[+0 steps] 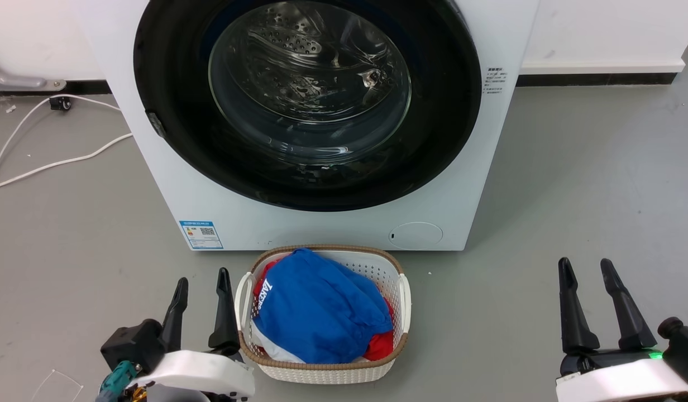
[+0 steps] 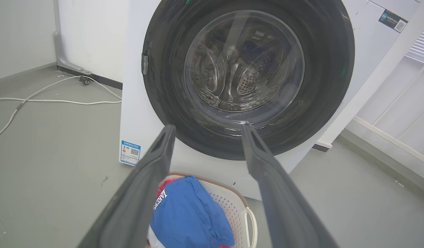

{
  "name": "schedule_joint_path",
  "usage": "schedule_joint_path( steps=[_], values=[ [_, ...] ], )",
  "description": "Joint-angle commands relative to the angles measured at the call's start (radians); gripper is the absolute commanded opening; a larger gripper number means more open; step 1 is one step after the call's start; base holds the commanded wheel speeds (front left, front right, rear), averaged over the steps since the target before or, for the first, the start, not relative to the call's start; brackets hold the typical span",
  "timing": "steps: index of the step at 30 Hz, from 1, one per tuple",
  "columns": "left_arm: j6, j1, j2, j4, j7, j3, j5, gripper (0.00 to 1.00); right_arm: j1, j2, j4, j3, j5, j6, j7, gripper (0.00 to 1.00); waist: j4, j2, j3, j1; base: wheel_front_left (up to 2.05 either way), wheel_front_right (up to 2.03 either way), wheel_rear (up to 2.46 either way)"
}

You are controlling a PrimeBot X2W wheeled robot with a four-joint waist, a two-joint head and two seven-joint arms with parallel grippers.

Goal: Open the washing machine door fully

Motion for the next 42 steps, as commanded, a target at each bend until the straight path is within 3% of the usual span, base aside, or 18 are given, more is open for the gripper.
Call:
schedule_joint_path(
  steps=[1, 19, 42],
  values=[
    [-0.004, 0.003, 0.002, -0.006, -0.010, -0.004, 0.028, 1.00, 0.009, 0.001, -0.017, 0.003, -0.030, 0.002, -0.010, 1.00, 0.001, -0.0001, 0.000, 0.0000, 0.00, 0.00, 0.00],
    [-0.011, 0.022, -0.012, 0.005, -0.048, -0.013, 0.185, 1.00, 0.035, 0.002, -0.052, 0.001, -0.146, 0.002, -0.050, 1.00, 0.005, -0.0001, 0.001, 0.0000, 0.00, 0.00, 0.00],
    [0.011, 0.042, -0.015, 0.029, -0.090, -0.033, 0.318, 1.00, 0.071, 0.003, -0.067, -0.001, -0.220, 0.001, -0.089, 1.00, 0.008, -0.0001, -0.004, 0.0000, 0.00, 0.00, 0.00]
  ],
)
